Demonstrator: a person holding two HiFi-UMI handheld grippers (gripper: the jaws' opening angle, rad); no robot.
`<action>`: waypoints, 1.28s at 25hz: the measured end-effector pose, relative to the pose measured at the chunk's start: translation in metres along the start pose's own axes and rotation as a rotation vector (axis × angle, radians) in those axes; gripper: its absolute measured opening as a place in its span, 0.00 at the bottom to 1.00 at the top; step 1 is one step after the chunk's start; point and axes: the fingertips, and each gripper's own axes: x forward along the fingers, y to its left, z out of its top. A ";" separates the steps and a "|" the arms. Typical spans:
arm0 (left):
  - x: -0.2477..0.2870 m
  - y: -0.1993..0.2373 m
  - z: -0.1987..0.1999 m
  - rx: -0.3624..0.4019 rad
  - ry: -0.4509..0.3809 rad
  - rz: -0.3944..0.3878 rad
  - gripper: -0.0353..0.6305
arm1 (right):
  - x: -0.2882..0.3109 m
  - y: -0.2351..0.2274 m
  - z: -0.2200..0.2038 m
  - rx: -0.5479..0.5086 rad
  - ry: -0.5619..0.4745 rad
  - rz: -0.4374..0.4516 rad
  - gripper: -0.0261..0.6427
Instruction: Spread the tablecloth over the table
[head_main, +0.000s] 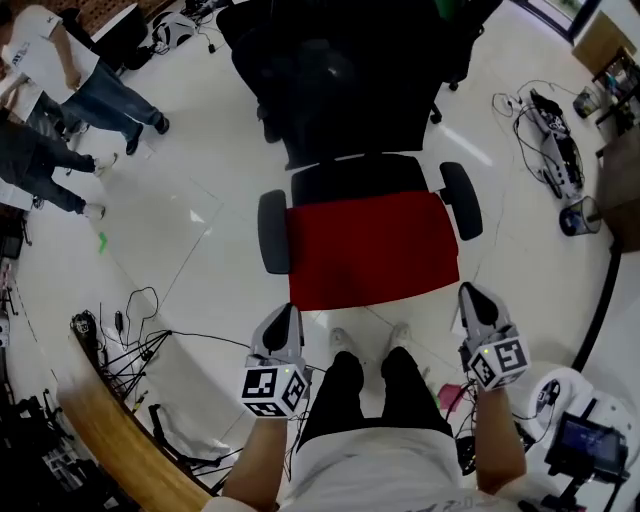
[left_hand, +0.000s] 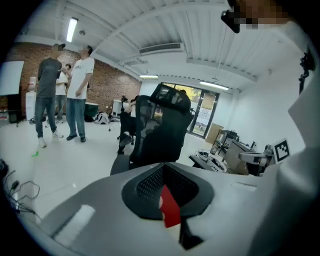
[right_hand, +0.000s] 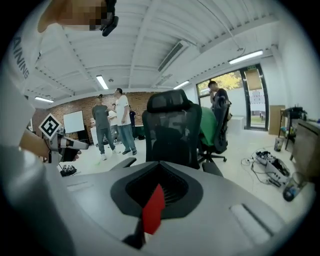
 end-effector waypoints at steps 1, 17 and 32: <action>0.006 0.003 -0.021 -0.027 0.035 0.006 0.06 | 0.004 -0.007 -0.022 0.029 0.025 0.002 0.05; 0.123 0.053 -0.257 -0.116 0.205 0.183 0.07 | 0.087 -0.075 -0.253 0.053 0.211 0.040 0.05; 0.143 0.082 -0.360 -0.687 0.208 0.126 0.27 | 0.089 -0.079 -0.369 0.235 0.322 0.032 0.05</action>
